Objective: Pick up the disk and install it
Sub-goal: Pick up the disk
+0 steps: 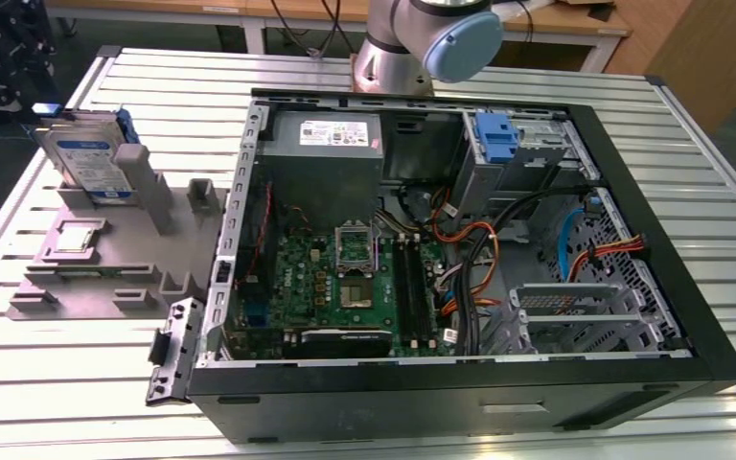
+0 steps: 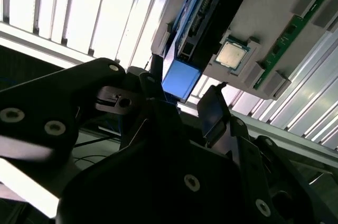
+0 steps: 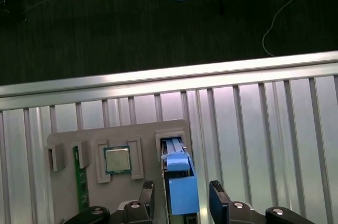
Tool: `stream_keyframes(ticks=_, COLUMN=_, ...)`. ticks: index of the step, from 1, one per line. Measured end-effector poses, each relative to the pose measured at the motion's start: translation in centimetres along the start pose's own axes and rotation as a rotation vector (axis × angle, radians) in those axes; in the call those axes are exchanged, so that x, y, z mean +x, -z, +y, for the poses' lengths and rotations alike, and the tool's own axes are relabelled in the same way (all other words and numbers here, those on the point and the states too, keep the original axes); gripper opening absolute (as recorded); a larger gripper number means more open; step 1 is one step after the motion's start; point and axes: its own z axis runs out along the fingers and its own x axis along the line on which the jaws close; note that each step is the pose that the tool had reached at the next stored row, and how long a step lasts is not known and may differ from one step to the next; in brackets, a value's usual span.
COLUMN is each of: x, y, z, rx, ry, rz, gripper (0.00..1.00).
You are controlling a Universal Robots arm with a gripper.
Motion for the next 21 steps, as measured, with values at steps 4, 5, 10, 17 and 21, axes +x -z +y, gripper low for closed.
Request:
stream_keyframes(ticks=4, x=0.05, y=-0.61, z=0.36, rx=0.0005, ry=0.008, rz=-0.0011, gripper=0.53)
stream_keyframes(ticks=5, x=0.06, y=-0.74, z=0.38, rx=0.0022, ry=0.011, rz=-0.0013, gripper=0.53)
stream_keyframes(ticks=10, x=0.07, y=-1.30, z=0.37, rx=0.0095, ry=0.025, rz=-0.0019, gripper=0.53)
stream_keyframes(ticks=17, x=0.10, y=-2.56, z=0.34, rx=0.0099, ry=0.029, rz=-0.0018, gripper=0.53)
stream_keyframes(ticks=21, x=0.11, y=-3.21, z=0.33, rx=0.0099, ry=0.029, rz=-0.0018, gripper=0.53)
